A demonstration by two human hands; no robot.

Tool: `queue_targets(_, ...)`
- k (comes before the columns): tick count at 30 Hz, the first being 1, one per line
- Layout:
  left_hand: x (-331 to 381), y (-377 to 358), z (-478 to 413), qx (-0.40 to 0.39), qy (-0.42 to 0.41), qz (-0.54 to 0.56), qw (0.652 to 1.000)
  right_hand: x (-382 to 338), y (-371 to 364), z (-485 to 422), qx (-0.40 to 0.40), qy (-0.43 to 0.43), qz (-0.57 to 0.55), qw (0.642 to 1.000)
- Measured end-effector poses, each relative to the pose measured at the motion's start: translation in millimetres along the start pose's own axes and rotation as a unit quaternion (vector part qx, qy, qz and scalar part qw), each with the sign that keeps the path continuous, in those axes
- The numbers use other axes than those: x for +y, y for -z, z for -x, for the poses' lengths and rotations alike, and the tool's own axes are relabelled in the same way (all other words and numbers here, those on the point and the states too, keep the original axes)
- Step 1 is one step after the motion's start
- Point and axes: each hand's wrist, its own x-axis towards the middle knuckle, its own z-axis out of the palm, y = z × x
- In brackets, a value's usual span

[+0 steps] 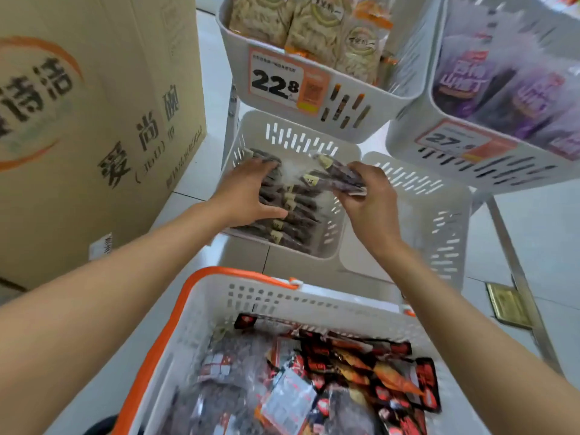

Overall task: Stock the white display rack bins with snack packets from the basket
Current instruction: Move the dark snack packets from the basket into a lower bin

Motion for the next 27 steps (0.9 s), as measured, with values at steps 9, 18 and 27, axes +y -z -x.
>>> queue_targets(9, -48, -39, -49, -0.044, -0.009, -0.238, 0.97, 37, -84, -63, -0.248, -0.154, -0.024, 0.956)
queue_targets(18, -43, -34, -39, -0.044, 0.006, -0.223, 0.974, 35, -93, -66, -0.227, -0.137, -0.004, 0.964)
queue_targets(27, 17, -20, 88, -0.02, 0.003, 0.021, 1.0, -41, -21, 66, -0.145, 0.014, -0.049, 0.988)
